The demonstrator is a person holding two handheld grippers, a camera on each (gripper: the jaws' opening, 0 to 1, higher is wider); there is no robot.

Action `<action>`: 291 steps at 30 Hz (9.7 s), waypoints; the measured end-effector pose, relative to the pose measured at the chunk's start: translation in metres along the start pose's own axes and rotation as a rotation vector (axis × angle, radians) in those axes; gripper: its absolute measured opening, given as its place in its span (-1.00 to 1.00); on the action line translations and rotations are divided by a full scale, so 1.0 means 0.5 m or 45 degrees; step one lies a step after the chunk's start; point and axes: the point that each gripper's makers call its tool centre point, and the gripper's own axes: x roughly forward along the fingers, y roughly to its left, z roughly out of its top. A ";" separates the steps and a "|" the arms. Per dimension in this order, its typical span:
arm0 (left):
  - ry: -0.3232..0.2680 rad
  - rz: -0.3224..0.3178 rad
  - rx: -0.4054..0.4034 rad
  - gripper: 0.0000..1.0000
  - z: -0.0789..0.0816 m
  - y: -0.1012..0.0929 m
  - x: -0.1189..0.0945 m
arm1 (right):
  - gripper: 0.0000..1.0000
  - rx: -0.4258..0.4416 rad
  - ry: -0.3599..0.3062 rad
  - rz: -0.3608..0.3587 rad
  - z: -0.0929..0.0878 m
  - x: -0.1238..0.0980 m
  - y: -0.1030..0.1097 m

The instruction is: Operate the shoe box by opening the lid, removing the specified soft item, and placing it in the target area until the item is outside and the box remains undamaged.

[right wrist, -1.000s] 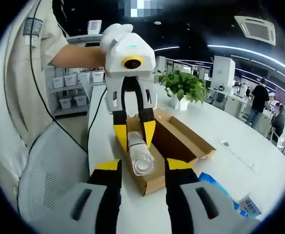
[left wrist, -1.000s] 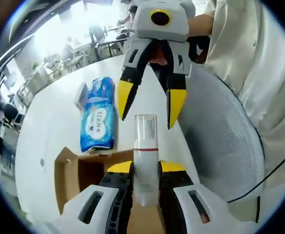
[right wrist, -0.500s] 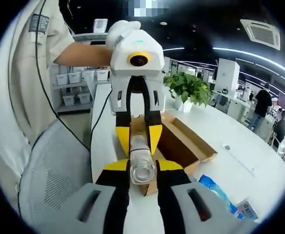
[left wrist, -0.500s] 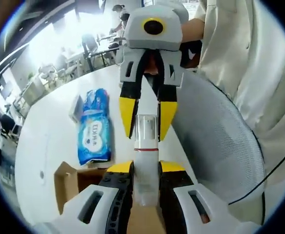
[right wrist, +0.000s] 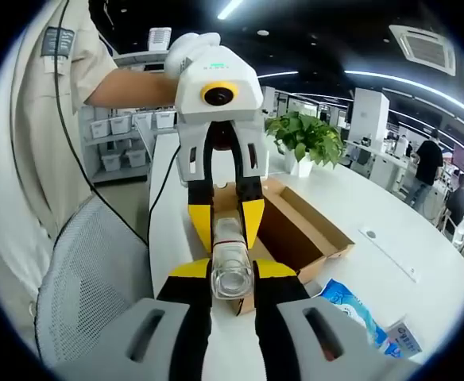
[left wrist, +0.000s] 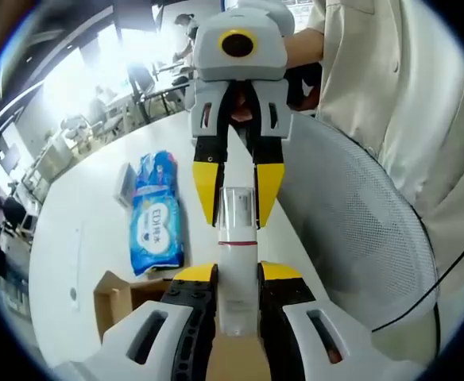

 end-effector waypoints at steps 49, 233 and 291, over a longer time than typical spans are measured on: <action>-0.001 0.391 -0.073 -0.67 -0.041 0.066 -0.024 | -0.59 0.807 -0.070 -0.185 0.006 0.012 -0.094; -0.492 0.926 -0.838 0.50 -0.126 0.075 -0.230 | -0.71 -0.362 0.548 0.046 0.023 -0.064 -0.323; -0.389 1.247 -1.149 0.90 -0.315 -0.037 -0.306 | -0.68 -0.509 1.091 0.298 -0.189 0.026 -0.507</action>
